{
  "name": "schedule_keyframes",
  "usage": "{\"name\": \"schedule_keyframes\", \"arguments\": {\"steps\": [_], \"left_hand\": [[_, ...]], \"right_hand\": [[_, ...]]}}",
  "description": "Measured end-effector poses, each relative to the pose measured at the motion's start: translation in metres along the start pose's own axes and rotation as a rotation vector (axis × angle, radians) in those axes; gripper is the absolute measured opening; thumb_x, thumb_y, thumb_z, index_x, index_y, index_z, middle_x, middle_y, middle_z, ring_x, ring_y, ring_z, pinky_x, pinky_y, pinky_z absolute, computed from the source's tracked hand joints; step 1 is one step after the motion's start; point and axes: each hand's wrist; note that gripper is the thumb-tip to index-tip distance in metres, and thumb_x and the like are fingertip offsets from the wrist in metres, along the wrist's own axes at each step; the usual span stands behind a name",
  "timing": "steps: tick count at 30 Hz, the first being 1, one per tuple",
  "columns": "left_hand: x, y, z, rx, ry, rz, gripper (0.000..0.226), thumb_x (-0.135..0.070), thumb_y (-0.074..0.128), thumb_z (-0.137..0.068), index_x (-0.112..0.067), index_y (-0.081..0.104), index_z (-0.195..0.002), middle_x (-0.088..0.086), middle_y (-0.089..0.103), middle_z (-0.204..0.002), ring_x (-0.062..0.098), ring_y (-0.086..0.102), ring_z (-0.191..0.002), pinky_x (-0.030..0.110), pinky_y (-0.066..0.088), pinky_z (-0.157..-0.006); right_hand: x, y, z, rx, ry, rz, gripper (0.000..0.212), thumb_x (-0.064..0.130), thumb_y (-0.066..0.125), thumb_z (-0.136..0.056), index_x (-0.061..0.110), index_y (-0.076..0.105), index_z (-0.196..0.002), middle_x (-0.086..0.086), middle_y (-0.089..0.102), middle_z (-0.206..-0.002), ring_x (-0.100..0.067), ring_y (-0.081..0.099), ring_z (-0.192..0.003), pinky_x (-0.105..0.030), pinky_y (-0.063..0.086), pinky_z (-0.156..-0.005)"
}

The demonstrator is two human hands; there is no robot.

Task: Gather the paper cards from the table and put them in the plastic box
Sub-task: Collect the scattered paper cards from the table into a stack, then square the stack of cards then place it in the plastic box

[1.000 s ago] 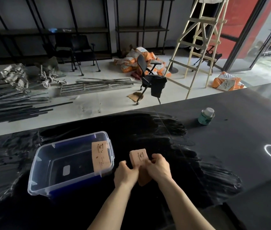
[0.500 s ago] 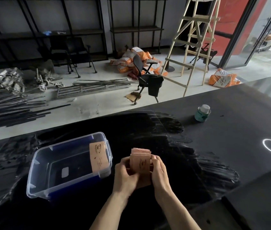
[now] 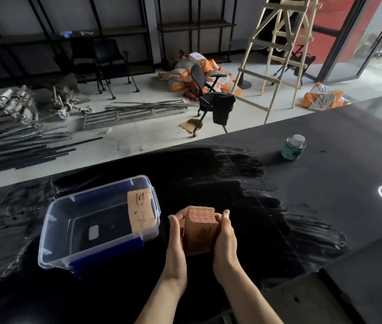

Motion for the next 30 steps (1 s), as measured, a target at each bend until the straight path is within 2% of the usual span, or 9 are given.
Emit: {"name": "schedule_keyframes", "arguments": {"steps": [3,6,11,14,17,21,24,28,30], "left_hand": [[0.012,0.013,-0.019,-0.110,-0.129,-0.008,0.062,-0.067,0.026,-0.098,-0.034,0.075,-0.114,0.001,0.076,-0.119,0.021,0.068,-0.117,0.037,0.049,-0.103],[0.027,0.014,-0.020,-0.017,-0.061,-0.106,0.063,-0.059,0.024,-0.103,-0.025,0.042,-0.152,-0.003,0.039,-0.162,0.013,0.030,-0.151,0.012,0.012,-0.114],[0.010,0.016,-0.029,-0.165,-0.014,0.055,0.040,-0.044,0.037,-0.103,-0.024,0.072,-0.100,0.010,0.077,-0.100,0.025,0.074,-0.098,0.037,0.060,-0.084],[0.017,0.019,-0.034,-0.148,-0.020,0.007,0.041,-0.042,0.035,-0.105,-0.019,0.070,-0.107,0.008,0.078,-0.102,0.023,0.074,-0.099,0.024,0.058,-0.074],[0.032,0.027,-0.030,-0.090,-0.094,-0.056,0.046,-0.047,0.028,-0.106,-0.031,0.061,-0.134,0.004,0.061,-0.143,0.023,0.053,-0.136,0.015,0.040,-0.099],[0.022,0.015,-0.028,-0.105,-0.136,0.083,0.045,-0.047,0.036,-0.103,-0.019,0.070,-0.108,0.014,0.078,-0.106,0.028,0.074,-0.102,0.029,0.058,-0.079],[0.011,0.014,-0.023,-0.112,-0.124,0.094,0.052,-0.050,0.037,-0.100,-0.009,0.068,-0.112,0.011,0.080,-0.098,0.026,0.077,-0.095,0.022,0.059,-0.064],[-0.010,0.024,-0.006,-0.006,-0.100,0.016,0.052,-0.069,0.063,-0.062,-0.027,0.069,-0.092,-0.009,0.070,-0.123,0.012,0.064,-0.121,0.032,0.058,-0.088],[-0.010,0.018,-0.005,0.008,-0.141,0.014,0.071,-0.078,0.049,-0.072,-0.028,0.069,-0.118,-0.001,0.073,-0.125,0.011,0.070,-0.111,0.031,0.056,-0.087]], "right_hand": [[0.014,0.018,0.017,0.104,0.023,-0.025,0.070,0.086,0.050,-0.072,0.032,0.085,-0.100,-0.002,0.084,-0.097,-0.018,0.079,-0.093,-0.030,0.062,-0.071],[0.022,0.033,0.032,0.164,0.077,-0.059,0.118,0.074,0.052,-0.059,-0.004,0.046,-0.147,-0.020,0.052,-0.150,-0.032,0.045,-0.145,-0.041,0.038,-0.117],[-0.007,0.012,0.000,0.037,0.020,-0.029,0.059,0.061,0.038,-0.101,0.029,0.084,-0.084,-0.003,0.084,-0.085,-0.012,0.079,-0.076,-0.020,0.058,-0.057],[-0.003,0.018,0.004,0.057,-0.021,-0.032,0.061,0.063,0.038,-0.101,0.026,0.084,-0.087,-0.003,0.084,-0.092,-0.022,0.078,-0.091,-0.020,0.059,-0.061],[0.008,0.030,0.029,0.069,-0.036,-0.102,0.064,0.070,0.058,-0.080,0.027,0.073,-0.126,0.008,0.065,-0.126,-0.012,0.065,-0.107,-0.037,0.054,-0.098],[-0.007,0.017,0.014,0.025,-0.037,-0.038,0.069,0.074,0.031,-0.094,0.032,0.086,-0.083,0.006,0.084,-0.082,-0.010,0.079,-0.077,-0.010,0.057,-0.057],[-0.012,0.021,0.010,0.037,-0.039,0.002,0.075,0.074,0.022,-0.097,0.036,0.084,-0.078,0.008,0.084,-0.082,-0.007,0.079,-0.078,-0.008,0.056,-0.060],[-0.014,0.042,0.015,0.008,-0.026,0.036,0.060,0.074,0.020,-0.095,0.045,0.070,-0.111,0.019,0.063,-0.122,-0.008,0.061,-0.125,-0.039,0.046,-0.113],[-0.017,0.036,0.002,-0.089,-0.044,0.035,0.081,0.072,0.016,-0.098,0.024,0.079,-0.083,-0.001,0.081,-0.089,-0.023,0.077,-0.089,-0.046,0.059,-0.087]]}}
Point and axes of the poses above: each hand's wrist, its own z-axis away from the middle knuckle, its own y-axis out of the palm, x = y × z
